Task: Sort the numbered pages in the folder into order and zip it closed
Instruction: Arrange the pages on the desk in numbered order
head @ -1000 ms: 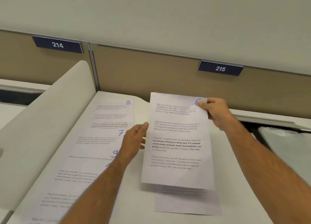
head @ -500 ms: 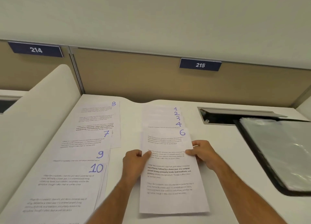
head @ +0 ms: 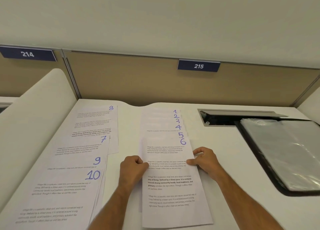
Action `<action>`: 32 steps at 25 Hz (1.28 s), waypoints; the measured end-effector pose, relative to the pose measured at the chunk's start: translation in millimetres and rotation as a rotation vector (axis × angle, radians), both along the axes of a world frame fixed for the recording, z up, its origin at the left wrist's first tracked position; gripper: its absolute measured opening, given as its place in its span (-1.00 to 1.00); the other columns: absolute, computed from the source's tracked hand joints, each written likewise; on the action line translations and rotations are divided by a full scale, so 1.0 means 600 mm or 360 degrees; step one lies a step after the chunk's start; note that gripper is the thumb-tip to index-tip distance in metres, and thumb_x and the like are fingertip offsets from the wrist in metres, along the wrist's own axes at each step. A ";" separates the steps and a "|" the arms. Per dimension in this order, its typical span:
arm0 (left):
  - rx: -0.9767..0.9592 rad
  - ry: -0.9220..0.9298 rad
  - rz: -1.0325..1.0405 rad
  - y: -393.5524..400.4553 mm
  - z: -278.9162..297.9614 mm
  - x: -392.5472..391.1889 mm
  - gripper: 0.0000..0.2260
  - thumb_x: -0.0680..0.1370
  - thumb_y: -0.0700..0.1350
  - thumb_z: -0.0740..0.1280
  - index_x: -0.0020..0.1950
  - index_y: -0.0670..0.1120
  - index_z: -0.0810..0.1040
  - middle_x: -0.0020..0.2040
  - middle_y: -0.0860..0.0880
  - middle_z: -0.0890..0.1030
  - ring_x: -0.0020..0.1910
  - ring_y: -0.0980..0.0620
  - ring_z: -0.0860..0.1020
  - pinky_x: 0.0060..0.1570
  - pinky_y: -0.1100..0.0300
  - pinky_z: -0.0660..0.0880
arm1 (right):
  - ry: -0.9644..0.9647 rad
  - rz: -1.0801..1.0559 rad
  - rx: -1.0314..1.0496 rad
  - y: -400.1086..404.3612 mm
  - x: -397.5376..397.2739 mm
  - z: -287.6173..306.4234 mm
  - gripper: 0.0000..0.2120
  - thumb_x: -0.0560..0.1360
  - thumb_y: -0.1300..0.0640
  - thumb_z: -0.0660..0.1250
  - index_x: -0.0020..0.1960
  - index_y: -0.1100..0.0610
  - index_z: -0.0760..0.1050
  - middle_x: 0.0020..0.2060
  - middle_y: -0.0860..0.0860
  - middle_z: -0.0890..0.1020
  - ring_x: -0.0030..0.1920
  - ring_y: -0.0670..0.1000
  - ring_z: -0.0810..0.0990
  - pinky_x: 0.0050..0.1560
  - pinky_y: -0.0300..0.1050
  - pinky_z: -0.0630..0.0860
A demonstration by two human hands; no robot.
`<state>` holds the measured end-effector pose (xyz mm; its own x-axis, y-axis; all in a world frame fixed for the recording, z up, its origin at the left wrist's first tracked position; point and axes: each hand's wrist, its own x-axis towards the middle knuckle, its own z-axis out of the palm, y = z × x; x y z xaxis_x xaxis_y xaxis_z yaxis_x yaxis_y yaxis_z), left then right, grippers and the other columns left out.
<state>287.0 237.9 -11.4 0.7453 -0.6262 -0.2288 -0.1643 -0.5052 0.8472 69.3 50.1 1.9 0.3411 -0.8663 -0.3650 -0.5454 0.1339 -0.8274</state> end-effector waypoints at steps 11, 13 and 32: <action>0.0001 0.0011 0.0004 0.003 -0.001 0.000 -0.57 0.34 -0.10 0.53 0.09 0.01 0.39 -0.21 -0.04 0.60 -0.28 0.03 0.58 -0.32 0.26 0.41 | 0.0336 0.0082 -0.0343 0.007 0.020 0.017 -0.45 0.16 0.11 0.70 0.00 0.08 0.46 -0.31 0.04 0.58 -0.29 0.01 0.57 -0.31 -0.16 0.44; -0.0027 -0.0044 -0.0059 0.007 0.008 0.010 -0.65 0.39 -0.07 0.54 0.06 0.00 0.46 -0.29 0.01 0.57 -0.33 0.07 0.54 -0.31 0.28 0.40 | 0.0328 0.0069 -0.0491 0.008 0.043 0.032 -0.51 0.20 0.05 0.69 -0.05 0.07 0.47 -0.34 -0.01 0.54 -0.32 -0.02 0.53 -0.32 -0.15 0.42; 0.0148 -0.1604 -0.0188 0.154 -0.067 0.268 -0.42 0.46 0.46 0.16 0.12 0.00 0.55 0.09 0.03 0.50 0.07 -0.04 0.47 0.11 0.05 0.36 | 0.0479 0.1201 -0.0753 0.156 0.519 0.024 -0.18 0.26 -0.12 0.61 0.41 0.01 0.33 0.28 0.00 0.46 0.28 0.05 0.43 0.26 0.02 0.48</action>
